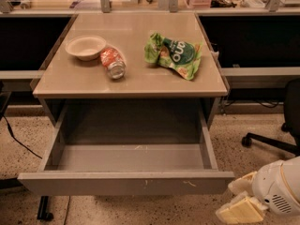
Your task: Close top drawer
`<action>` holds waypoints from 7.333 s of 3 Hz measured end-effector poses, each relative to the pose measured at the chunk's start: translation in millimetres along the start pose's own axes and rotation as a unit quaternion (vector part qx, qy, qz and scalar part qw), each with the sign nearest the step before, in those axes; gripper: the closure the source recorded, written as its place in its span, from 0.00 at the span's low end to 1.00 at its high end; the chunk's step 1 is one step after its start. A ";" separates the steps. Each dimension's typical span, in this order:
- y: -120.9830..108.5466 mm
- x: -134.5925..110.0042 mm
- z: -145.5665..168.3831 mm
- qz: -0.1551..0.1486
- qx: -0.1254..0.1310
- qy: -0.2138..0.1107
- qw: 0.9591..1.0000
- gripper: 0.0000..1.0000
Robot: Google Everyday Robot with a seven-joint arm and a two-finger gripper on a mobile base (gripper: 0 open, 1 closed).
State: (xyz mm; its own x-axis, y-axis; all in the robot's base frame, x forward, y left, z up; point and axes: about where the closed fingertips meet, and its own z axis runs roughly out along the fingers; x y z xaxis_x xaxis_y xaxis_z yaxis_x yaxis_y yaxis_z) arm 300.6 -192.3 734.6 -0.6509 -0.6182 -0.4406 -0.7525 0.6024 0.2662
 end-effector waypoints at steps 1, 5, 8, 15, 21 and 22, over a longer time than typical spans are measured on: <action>0.0 0.0 0.0 0.000 0.000 0.000 1.000 0.65; -2.7 -57.9 136.7 -0.044 -0.064 -0.053 0.996 1.00; -20.4 -175.0 111.0 -0.146 0.090 -0.167 0.971 1.00; 5.1 -107.6 159.1 -0.049 0.067 -0.104 0.991 1.00; -84.4 -194.5 207.8 -0.024 0.142 -0.196 0.970 1.00; -84.0 -194.7 208.2 -0.024 0.143 -0.197 0.970 1.00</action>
Offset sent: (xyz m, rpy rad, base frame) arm 0.0132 0.0330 -0.0871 0.1353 0.1458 -0.0229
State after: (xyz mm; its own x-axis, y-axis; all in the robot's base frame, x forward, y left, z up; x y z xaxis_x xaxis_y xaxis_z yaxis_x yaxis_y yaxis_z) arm 511.5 -17.4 619.6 -0.4847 -0.4420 -0.7548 -0.6858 0.7277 0.0142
